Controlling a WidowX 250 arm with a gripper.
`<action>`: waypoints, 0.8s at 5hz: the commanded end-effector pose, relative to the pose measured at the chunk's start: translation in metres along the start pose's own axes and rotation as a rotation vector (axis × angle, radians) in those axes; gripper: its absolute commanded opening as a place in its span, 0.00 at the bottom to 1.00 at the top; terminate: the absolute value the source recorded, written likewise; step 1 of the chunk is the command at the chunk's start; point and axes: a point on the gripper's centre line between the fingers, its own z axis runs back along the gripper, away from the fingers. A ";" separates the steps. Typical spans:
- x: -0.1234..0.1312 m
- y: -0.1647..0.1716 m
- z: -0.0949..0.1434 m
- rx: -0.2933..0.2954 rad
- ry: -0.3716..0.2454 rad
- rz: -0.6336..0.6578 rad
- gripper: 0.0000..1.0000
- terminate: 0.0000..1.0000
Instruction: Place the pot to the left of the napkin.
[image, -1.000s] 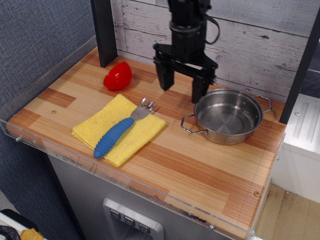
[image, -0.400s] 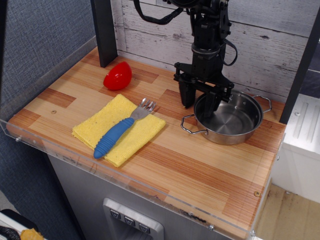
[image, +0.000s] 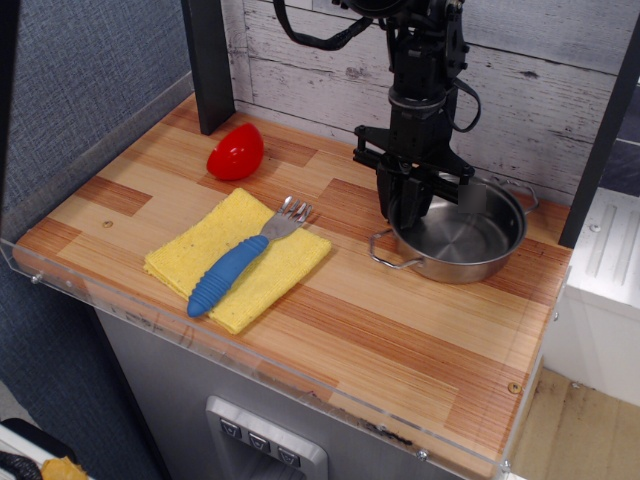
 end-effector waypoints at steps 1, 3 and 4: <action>-0.008 -0.009 0.086 -0.005 -0.215 -0.019 0.00 0.00; -0.080 0.056 0.132 0.052 -0.208 0.208 0.00 0.00; -0.123 0.096 0.121 0.043 -0.156 0.303 0.00 0.00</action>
